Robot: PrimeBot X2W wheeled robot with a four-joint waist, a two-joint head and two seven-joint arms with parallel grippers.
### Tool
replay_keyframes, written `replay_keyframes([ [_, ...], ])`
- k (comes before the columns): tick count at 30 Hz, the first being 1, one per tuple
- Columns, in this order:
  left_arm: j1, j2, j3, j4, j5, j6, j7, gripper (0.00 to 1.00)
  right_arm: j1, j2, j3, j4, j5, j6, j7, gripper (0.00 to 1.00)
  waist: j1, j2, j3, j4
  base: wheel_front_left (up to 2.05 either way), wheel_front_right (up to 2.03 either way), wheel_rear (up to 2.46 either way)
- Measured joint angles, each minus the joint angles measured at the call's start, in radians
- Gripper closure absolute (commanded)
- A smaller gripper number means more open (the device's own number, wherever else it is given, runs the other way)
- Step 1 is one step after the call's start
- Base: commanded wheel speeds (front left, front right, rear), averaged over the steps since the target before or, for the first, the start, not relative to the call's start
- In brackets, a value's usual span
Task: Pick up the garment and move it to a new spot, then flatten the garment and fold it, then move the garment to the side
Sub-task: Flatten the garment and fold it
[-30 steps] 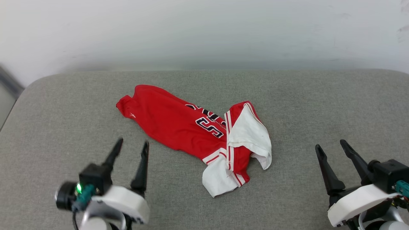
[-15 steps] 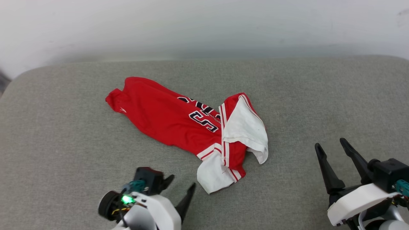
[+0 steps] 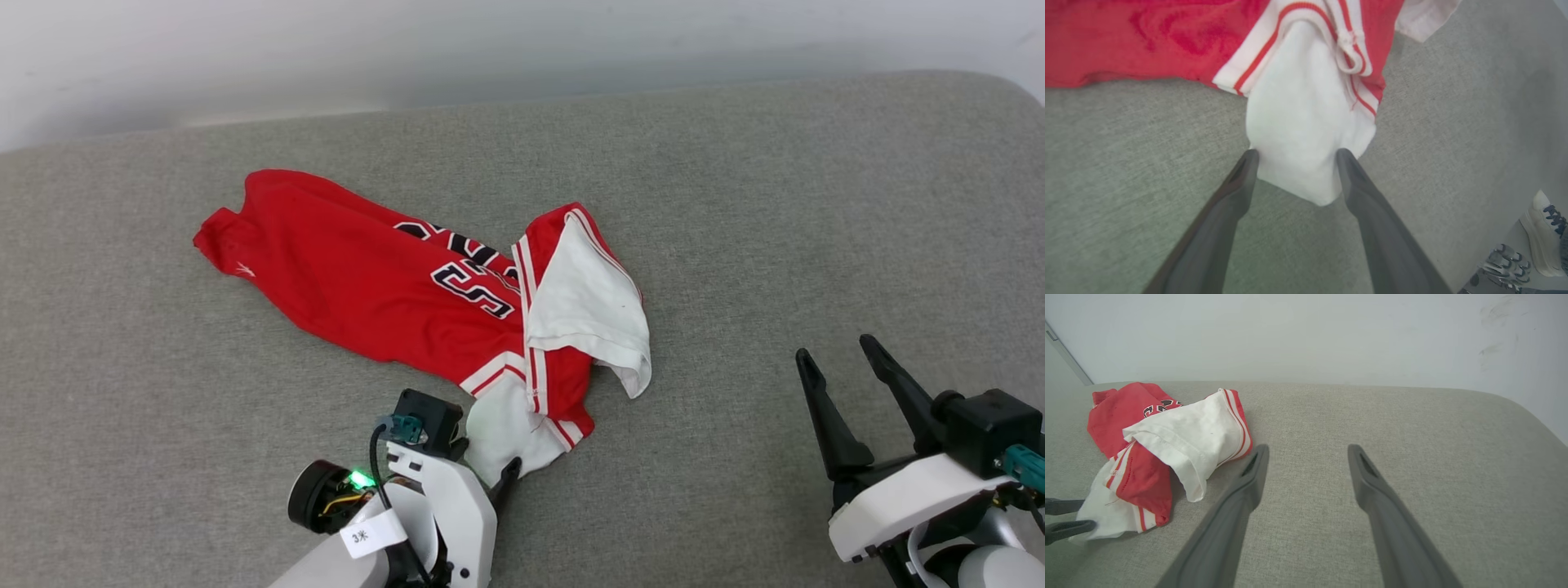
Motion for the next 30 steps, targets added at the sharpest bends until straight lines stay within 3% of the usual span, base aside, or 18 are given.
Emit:
replay_keyframes([
  [1, -0.004, -0.003, -0.005, 0.019, 0.0, -0.003, -0.001, 0.0, 0.0, 0.0, 0.0, 0.002, 0.0, 0.0, -0.001, 0.0, 0.0, 0.0, 0.003, -0.003, 0.0, 0.0, 0.0],
  [2, -0.006, -0.006, -0.009, 0.041, 0.0, -0.009, -0.001, 0.46, 0.0, 0.001, 0.001, 0.005, 0.0, 0.0, -0.004, 0.0, 0.0, 0.0, 0.004, -0.006, 0.0, 0.0, 0.0],
  [3, -0.007, -0.007, -0.014, 0.057, 0.0, -0.013, -0.002, 0.85, 0.0, 0.002, 0.002, 0.007, -0.002, 0.0, -0.004, 0.0, 0.0, 0.0, 0.005, -0.008, 0.0, 0.0, 0.0],
  [4, -0.007, -0.009, -0.016, 0.069, 0.0, -0.02, -0.007, 1.0, 0.0, 0.003, 0.002, 0.01, -0.003, 0.0, -0.005, 0.0, 0.0, 0.0, 0.003, -0.009, 0.0, 0.0, 0.0],
  [13, 0.015, 0.01, 0.019, 0.09, 0.003, -0.019, -0.119, 1.0, 0.004, 0.008, -0.002, 0.029, -0.007, 0.0, -0.008, 0.0, 0.0, 0.0, -0.038, 0.024, 0.0, 0.0, 0.0],
  [19, 0.058, 0.084, 0.082, 0.011, 0.028, 0.047, -0.192, 1.0, 0.023, 0.009, -0.002, 0.039, -0.007, 0.0, -0.004, 0.0, 0.0, 0.0, -0.08, 0.066, 0.0, 0.0, 0.0],
  [26, 0.156, 0.179, 0.186, -0.057, 0.036, 0.161, -0.271, 1.0, 0.037, 0.011, 0.01, 0.045, -0.007, 0.0, 0.002, 0.0, 0.0, 0.0, -0.114, 0.118, 0.0, 0.0, 0.0],
  [30, 0.218, 0.203, 0.221, -0.036, 0.013, 0.185, -0.294, 1.0, 0.039, 0.011, 0.016, 0.053, -0.004, 0.0, 0.008, 0.0, -0.0001, 0.0, -0.12, 0.132, 0.0, 0.0, 0.0],
])
